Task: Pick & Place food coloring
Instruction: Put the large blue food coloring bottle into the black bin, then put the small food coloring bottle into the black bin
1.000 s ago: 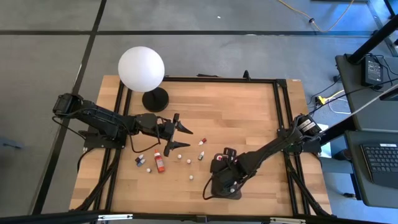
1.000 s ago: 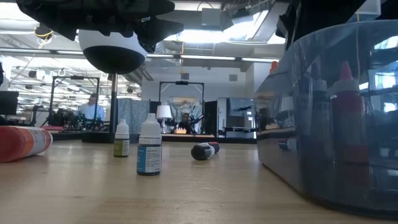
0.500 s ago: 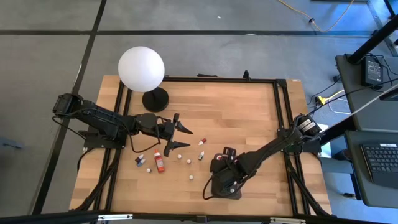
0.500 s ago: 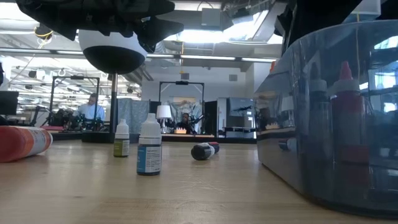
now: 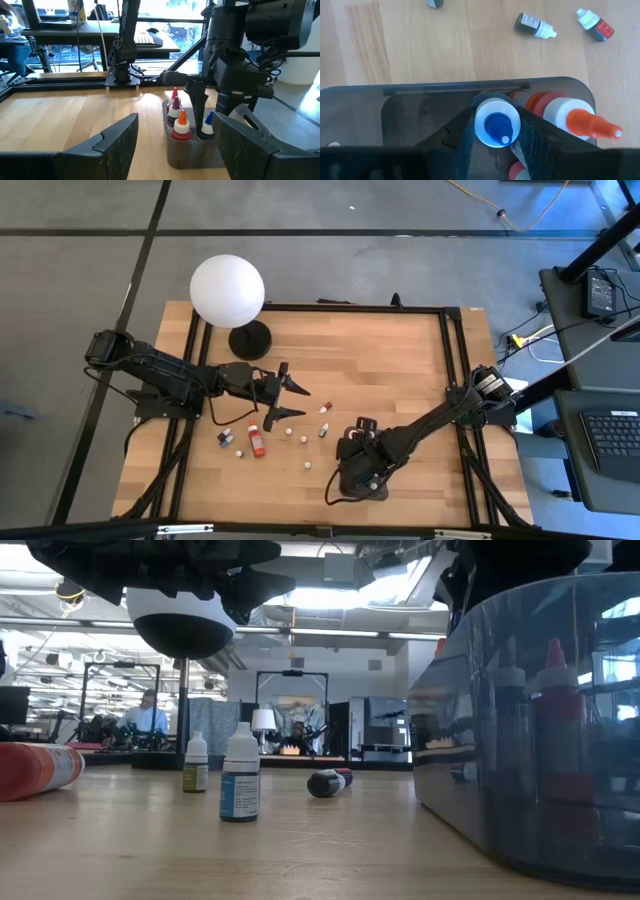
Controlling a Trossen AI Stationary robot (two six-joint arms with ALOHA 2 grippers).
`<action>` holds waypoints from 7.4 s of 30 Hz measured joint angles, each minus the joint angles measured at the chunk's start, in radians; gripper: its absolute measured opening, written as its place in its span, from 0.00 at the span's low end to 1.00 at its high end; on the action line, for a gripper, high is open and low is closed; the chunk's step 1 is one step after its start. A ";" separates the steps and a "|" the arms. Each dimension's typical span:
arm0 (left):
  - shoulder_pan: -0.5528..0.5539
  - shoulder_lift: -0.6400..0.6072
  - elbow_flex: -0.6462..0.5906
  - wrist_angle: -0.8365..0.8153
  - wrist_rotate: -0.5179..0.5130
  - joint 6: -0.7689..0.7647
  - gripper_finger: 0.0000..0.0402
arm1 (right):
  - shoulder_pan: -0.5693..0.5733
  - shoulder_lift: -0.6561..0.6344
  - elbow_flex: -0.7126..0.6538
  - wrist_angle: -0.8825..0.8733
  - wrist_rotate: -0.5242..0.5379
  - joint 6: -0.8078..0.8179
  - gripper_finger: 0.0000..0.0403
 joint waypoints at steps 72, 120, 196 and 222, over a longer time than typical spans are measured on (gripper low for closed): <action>-0.077 0.013 0.259 -0.667 -0.365 -0.171 0.62 | 0.336 -0.810 -0.701 -0.030 0.628 0.510 0.56; -0.040 0.678 0.262 -0.144 -0.370 -0.187 0.35 | 0.319 -0.803 -0.755 0.056 0.602 0.442 0.56; 0.144 0.767 1.250 -2.243 -0.023 -0.175 0.16 | 0.313 -0.740 -0.754 0.073 0.664 0.446 0.56; 0.144 0.971 1.249 -2.212 0.021 -0.104 0.17 | 0.313 -0.631 -0.755 0.087 0.649 0.446 0.56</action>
